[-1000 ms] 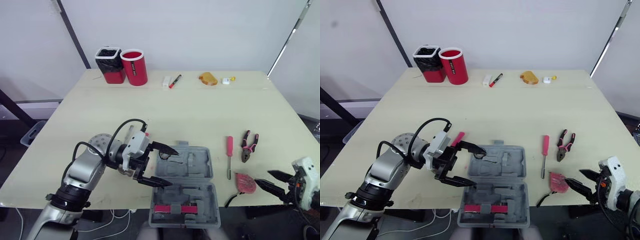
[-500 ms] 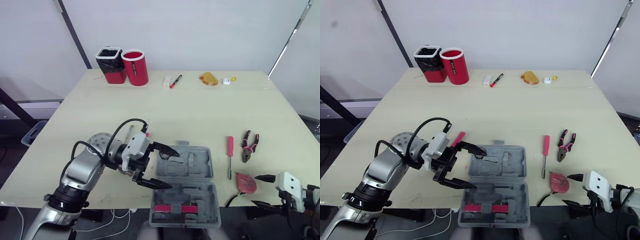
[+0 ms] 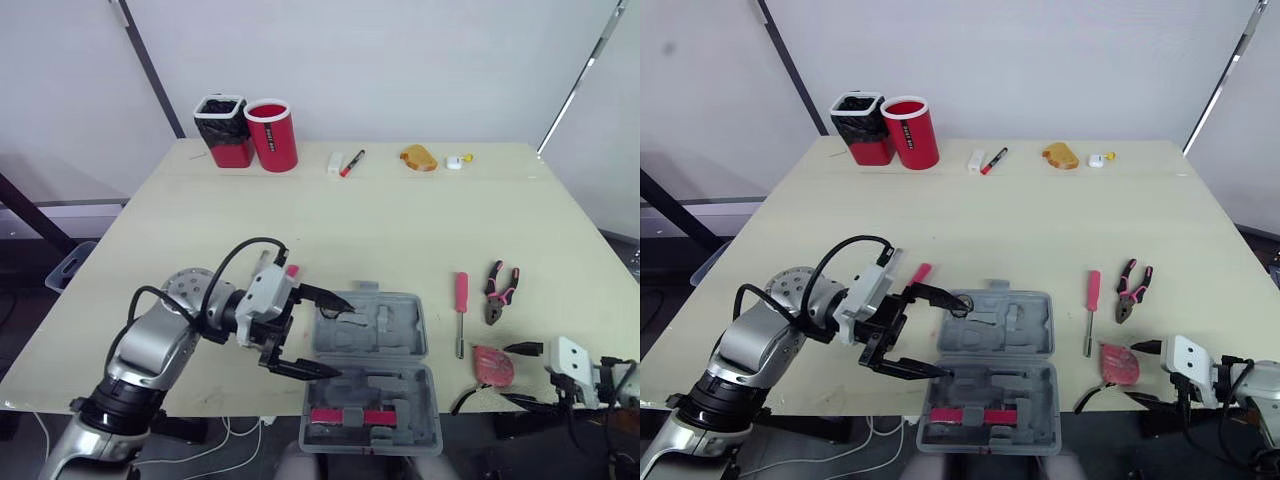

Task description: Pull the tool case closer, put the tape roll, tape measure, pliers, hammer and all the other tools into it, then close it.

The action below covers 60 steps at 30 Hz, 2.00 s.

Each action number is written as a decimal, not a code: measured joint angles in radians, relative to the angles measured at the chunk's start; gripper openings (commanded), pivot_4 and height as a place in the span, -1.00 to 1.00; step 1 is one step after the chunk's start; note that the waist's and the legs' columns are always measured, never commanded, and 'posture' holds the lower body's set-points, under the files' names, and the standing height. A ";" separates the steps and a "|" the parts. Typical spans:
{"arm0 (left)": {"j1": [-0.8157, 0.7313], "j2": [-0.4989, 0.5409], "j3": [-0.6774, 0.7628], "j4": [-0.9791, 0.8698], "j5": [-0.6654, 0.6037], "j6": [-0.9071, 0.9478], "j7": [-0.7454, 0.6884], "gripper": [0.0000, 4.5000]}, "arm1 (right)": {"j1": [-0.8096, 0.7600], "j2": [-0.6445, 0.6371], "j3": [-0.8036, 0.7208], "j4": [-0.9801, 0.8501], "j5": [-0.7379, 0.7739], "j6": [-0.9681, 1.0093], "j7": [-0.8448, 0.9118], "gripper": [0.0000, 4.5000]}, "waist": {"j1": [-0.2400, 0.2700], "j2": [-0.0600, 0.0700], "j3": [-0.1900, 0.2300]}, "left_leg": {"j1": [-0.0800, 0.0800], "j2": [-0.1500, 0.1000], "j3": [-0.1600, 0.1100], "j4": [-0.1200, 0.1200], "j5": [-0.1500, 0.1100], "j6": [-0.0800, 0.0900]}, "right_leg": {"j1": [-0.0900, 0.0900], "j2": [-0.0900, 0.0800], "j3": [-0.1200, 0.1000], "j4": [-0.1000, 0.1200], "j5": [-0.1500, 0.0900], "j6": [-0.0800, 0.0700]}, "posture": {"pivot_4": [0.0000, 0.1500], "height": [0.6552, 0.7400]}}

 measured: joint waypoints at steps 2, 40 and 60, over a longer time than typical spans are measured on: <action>0.007 0.000 0.000 -0.006 0.000 0.005 0.009 1.00 | -0.013 0.000 0.011 0.025 -0.006 -0.014 0.010 0.96 | 0.001 0.000 0.000 | 0.000 0.000 0.000 0.000 0.000 0.000 | 0.000 0.000 0.000 0.000 0.000 0.000 | 1.00 1.00; 0.026 -0.010 0.006 0.014 -0.005 -0.016 0.016 1.00 | -0.015 -0.050 0.056 -0.113 -0.078 0.089 -0.026 0.32 | 0.001 0.003 0.001 | 0.015 0.000 0.003 0.000 0.000 0.000 | 0.014 0.000 0.003 0.000 -0.001 0.000 | 1.00 1.00; 0.062 -0.032 0.080 0.148 0.012 -0.082 0.054 1.00 | -0.386 -0.141 0.307 -0.765 -0.138 0.964 -0.078 0.32 | -0.004 0.003 0.003 | 0.013 0.001 0.005 -0.002 0.000 0.000 | 0.010 0.000 0.005 -0.001 -0.001 -0.001 | 1.00 1.00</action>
